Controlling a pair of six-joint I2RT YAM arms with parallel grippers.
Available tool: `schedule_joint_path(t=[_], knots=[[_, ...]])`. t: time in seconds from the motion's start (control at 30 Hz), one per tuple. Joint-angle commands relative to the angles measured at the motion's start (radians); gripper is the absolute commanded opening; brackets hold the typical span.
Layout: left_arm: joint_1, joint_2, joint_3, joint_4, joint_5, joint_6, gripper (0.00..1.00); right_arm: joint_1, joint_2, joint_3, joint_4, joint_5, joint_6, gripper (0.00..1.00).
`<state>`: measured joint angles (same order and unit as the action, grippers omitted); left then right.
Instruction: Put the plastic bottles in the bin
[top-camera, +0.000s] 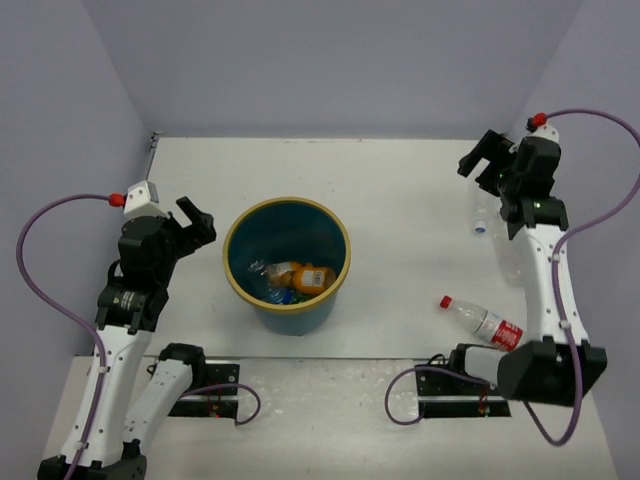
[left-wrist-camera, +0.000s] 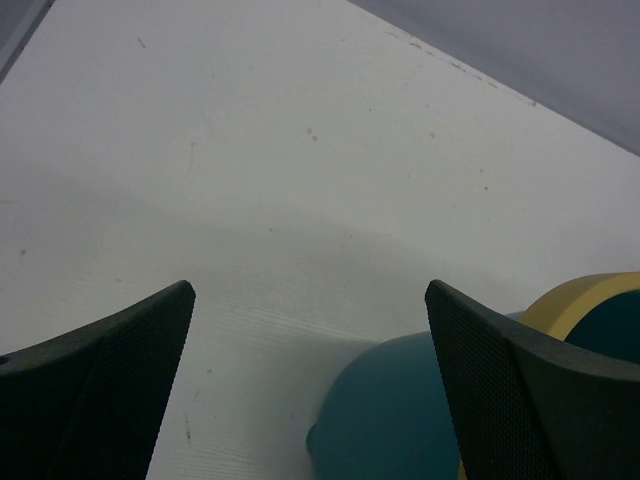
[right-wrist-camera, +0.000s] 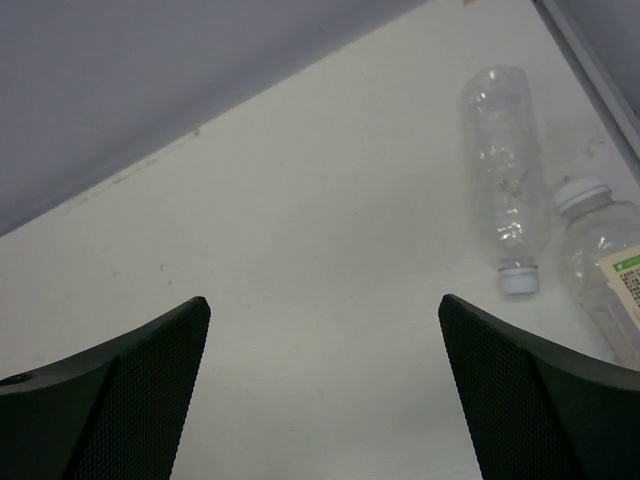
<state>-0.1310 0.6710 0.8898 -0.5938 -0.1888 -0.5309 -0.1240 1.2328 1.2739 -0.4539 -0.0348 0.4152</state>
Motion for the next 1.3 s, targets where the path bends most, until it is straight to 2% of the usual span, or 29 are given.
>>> schedule_joint_path(t=[0.0,0.07,0.23,0.33,0.67,0.9,0.93,1.07,1.17,1.27], knots=[[0.005,-0.017,-0.007,0.013,-0.043,0.003,1.00,-0.120,0.253,0.170,-0.078,-0.092,-0.046,0.99],[0.005,-0.017,-0.016,0.017,-0.058,-0.003,1.00,-0.132,0.364,0.259,-0.103,-0.081,-0.090,0.99],[0.005,0.009,-0.002,0.022,-0.108,-0.014,1.00,-0.138,0.645,0.476,-0.189,0.070,-0.175,0.99],[0.005,0.026,0.015,0.036,-0.116,-0.018,1.00,-0.161,0.754,0.547,-0.209,0.079,-0.187,0.99],[0.005,0.085,-0.005,0.102,-0.119,-0.024,1.00,-0.170,0.986,0.689,-0.264,0.104,-0.252,0.99],[0.005,0.102,-0.017,0.117,-0.138,-0.026,1.00,-0.169,1.099,0.760,-0.320,0.065,-0.299,0.98],[0.005,0.103,-0.017,0.119,-0.137,-0.027,1.00,-0.169,1.104,0.761,-0.322,0.067,-0.308,0.94],[0.005,0.105,-0.020,0.123,-0.136,-0.030,1.00,-0.171,1.088,0.753,-0.319,0.041,-0.332,0.58],[0.005,0.103,-0.020,0.123,-0.131,-0.030,1.00,-0.171,1.044,0.716,-0.308,-0.041,-0.355,0.36],[0.005,0.098,-0.019,0.117,-0.123,-0.031,1.00,-0.170,0.964,0.690,-0.299,-0.116,-0.357,0.27]])
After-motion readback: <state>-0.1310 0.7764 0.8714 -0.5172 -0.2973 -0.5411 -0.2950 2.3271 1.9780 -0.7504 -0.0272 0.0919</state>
